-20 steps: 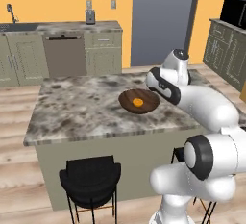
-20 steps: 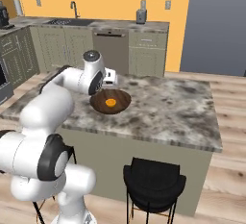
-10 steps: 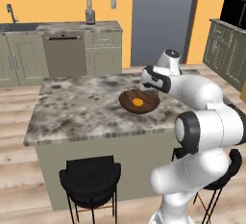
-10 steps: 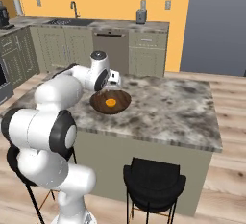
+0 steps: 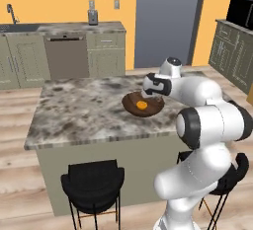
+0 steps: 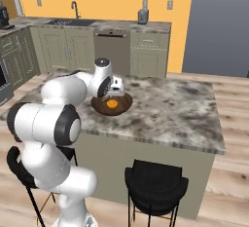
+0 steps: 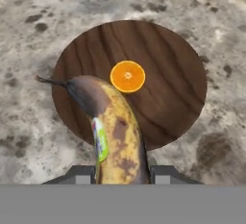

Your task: Retrieve the orange and banana from the fridge and place them into the bowl on the dining table.

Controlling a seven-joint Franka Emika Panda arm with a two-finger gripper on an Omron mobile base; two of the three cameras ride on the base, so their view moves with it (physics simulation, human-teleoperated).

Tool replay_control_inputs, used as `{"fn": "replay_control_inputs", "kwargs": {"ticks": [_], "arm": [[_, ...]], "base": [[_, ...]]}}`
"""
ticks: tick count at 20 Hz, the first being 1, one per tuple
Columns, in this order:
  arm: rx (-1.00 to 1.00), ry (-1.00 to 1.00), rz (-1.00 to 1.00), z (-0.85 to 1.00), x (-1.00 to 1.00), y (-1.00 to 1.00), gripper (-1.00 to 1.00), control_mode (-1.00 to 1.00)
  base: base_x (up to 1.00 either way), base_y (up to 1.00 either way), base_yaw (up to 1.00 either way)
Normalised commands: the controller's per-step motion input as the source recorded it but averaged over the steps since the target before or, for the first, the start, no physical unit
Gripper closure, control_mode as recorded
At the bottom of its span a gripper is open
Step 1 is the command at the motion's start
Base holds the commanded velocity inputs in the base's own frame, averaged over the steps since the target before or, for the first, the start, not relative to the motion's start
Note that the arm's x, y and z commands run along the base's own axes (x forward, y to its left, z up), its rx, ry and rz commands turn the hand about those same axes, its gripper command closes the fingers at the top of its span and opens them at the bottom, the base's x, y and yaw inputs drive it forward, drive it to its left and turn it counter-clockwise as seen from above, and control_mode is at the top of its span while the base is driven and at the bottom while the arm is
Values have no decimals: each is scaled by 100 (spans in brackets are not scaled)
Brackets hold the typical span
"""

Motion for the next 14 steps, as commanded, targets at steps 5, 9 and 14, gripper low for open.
{"fn": "replay_control_inputs", "kwargs": {"ticks": [5,9,14], "arm": [[0,0,0,-34,28,0,100,-100],[0,1,0,-31,30,0,100,-100],[0,0,0,-29,29,0,100,-100]], "base": [[0,0,0],[0,0,0],[0,0,0]]}}
